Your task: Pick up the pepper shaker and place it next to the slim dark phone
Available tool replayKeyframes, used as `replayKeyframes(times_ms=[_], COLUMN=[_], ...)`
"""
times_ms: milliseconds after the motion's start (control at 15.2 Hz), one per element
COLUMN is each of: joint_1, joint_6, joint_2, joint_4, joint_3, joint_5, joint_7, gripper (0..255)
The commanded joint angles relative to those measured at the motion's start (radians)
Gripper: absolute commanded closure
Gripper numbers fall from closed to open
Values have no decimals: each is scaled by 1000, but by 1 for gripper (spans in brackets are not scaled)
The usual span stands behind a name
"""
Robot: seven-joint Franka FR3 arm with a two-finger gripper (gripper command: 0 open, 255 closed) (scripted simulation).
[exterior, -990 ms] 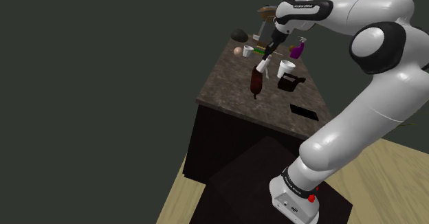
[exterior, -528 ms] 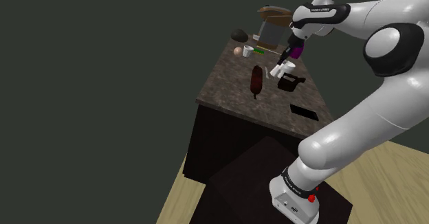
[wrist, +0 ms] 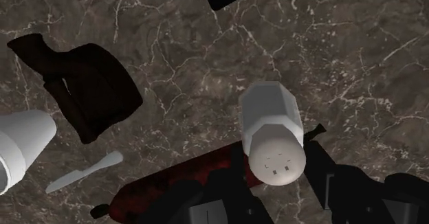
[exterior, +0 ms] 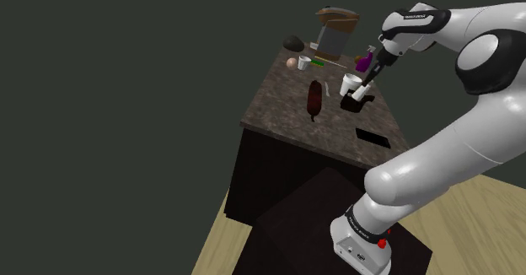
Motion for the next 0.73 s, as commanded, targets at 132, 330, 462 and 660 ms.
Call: replayKeyframes(times_ms=[132, 330, 462, 660], joint_1=[-39, -67, -85, -113], joint_6=[-9, -21, -31, -47], joint_2=[3, 17, 33, 66], joint_4=[6, 26, 45, 82], joint_3=[-62, -109, -142, -192], joint_5=[7, 18, 29, 54], joint_7=[-104, -183, -237, -323], gripper=[255, 255, 255, 255])
